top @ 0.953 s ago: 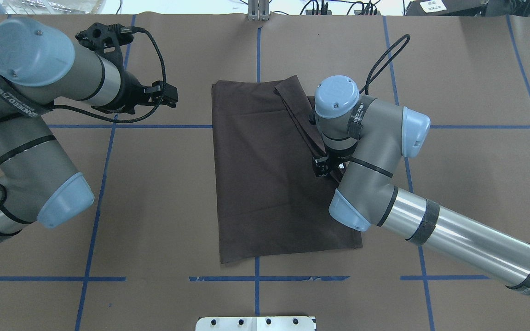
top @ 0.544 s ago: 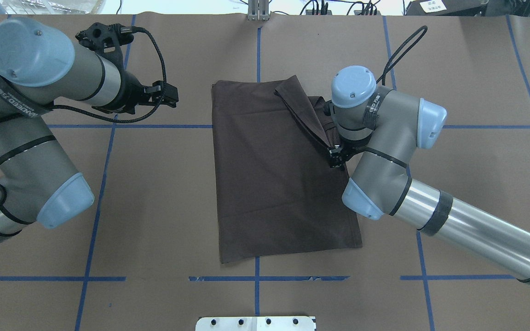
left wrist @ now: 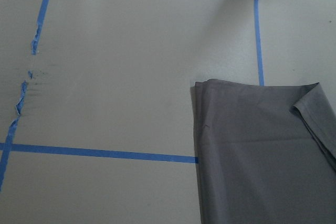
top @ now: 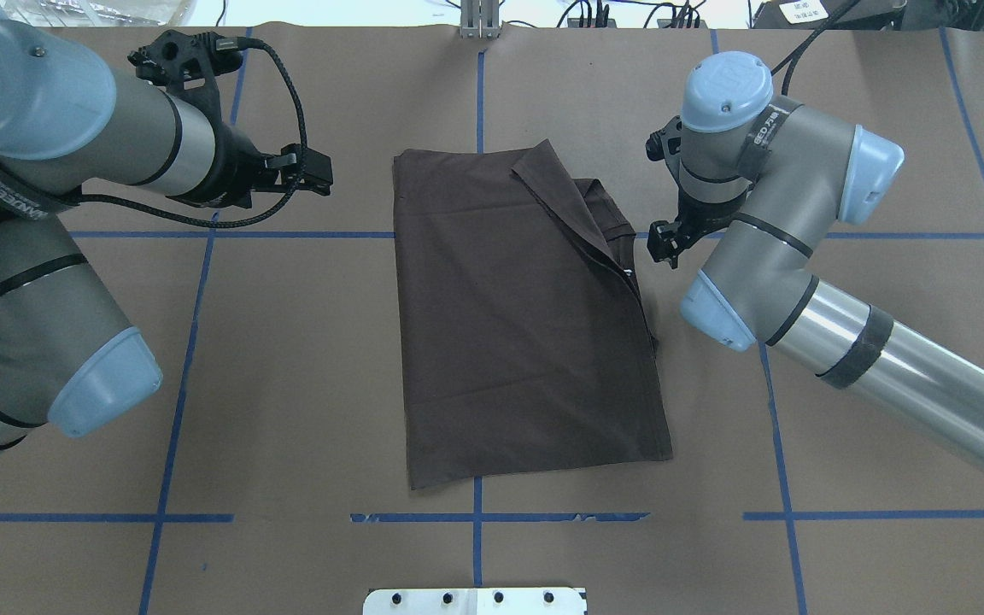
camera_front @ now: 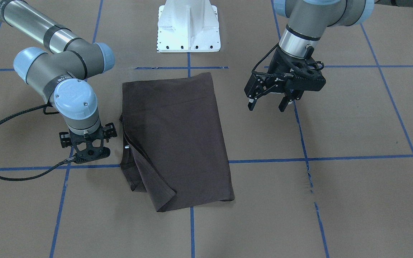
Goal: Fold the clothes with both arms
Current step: 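Move the right gripper to the far corner, folding the remaining edge over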
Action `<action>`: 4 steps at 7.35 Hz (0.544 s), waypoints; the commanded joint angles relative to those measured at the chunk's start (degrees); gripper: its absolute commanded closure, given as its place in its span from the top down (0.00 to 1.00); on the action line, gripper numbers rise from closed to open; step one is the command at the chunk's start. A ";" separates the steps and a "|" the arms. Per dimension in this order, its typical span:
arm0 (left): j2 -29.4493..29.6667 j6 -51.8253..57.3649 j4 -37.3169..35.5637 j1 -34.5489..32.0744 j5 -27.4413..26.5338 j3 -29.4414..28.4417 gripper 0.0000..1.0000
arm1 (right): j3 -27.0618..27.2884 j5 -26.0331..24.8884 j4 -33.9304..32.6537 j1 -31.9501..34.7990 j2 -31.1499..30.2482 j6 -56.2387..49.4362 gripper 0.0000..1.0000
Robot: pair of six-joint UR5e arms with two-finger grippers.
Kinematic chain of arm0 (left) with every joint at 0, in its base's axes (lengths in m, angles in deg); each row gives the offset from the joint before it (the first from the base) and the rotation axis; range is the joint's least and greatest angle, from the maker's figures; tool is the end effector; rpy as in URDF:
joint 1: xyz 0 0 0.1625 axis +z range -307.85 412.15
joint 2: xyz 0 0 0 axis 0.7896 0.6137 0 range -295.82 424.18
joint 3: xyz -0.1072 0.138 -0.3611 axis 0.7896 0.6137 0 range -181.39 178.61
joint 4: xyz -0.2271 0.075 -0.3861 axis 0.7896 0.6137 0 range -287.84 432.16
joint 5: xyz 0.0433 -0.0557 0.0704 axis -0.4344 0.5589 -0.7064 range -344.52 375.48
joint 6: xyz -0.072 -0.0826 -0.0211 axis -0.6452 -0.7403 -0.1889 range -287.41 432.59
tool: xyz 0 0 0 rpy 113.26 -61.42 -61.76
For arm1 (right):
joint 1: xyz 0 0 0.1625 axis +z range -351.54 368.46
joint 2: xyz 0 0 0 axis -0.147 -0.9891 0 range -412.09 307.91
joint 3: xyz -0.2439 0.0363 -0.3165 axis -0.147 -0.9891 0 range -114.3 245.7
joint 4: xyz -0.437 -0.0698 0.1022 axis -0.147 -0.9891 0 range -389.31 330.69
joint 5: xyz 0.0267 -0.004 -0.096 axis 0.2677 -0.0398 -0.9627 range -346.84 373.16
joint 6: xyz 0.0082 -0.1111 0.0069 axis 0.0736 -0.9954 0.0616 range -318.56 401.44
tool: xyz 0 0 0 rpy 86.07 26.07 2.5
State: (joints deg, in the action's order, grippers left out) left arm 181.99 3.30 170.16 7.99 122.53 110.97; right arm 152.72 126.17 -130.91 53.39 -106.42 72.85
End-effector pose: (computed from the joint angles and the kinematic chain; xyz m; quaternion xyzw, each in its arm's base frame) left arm 0.3665 -0.4959 0.1554 0.1485 0.4753 -0.1050 0.8608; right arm -0.4530 -0.5786 0.3140 0.0195 -0.2650 -0.1507 0.9522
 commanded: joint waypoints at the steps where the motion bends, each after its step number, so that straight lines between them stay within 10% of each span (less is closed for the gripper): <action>1: -0.04 0.03 -1.32 0.04 0.09 1.98 1.00 | -6.02 0.02 2.78 0.07 8.67 2.67 1.00; 4: -0.57 0.38 -1.67 -0.22 -0.09 1.37 1.00 | -20.82 -3.47 21.14 -0.99 15.46 14.52 1.00</action>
State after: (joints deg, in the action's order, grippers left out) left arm 181.69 3.54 168.66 7.92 122.48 112.54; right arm 135.99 125.14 -114.98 52.93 -93.71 82.79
